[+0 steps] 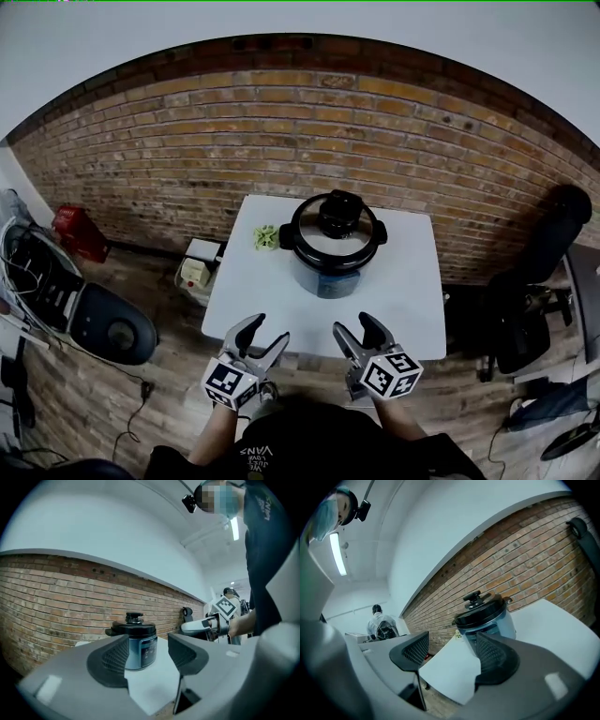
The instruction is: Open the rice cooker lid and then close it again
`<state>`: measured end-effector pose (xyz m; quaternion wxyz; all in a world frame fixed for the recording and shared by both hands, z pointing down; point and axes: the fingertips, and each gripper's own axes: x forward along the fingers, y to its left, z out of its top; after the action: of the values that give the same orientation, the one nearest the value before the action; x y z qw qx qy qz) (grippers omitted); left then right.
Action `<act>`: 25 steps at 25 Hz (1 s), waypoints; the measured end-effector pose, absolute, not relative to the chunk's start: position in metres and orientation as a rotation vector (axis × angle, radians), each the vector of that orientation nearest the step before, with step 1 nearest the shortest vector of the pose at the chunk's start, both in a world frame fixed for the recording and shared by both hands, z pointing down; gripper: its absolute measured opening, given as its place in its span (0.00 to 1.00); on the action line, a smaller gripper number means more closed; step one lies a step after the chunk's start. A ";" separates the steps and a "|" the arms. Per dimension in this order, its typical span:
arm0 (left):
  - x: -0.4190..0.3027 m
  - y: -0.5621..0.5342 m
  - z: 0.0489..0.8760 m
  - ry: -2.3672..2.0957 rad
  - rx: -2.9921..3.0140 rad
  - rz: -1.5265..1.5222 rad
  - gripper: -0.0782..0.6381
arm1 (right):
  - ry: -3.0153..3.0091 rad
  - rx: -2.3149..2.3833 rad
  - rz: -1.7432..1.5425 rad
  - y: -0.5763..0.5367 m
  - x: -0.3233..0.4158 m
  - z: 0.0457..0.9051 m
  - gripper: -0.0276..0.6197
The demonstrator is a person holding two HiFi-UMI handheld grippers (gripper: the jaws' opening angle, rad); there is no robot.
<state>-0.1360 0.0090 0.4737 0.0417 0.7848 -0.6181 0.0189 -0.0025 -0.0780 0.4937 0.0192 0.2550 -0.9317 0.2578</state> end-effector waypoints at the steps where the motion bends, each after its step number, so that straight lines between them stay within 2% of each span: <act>1: -0.145 0.004 0.472 -1.859 2.427 0.065 0.44 | -2.887 0.833 0.805 -0.079 -0.009 0.493 0.52; 11: -0.200 -0.026 0.479 -1.537 2.612 0.102 0.44 | -2.827 1.169 0.843 -0.073 -0.059 0.497 0.52; 25: -0.181 -0.094 0.479 -1.356 2.750 0.090 0.44 | -2.783 1.299 0.832 -0.096 -0.056 0.502 0.52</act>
<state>-0.1815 -0.0936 0.4791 0.0372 0.8959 -0.4418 0.0294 -0.0565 -0.0957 0.5025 -0.0200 0.4081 -0.8745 0.2615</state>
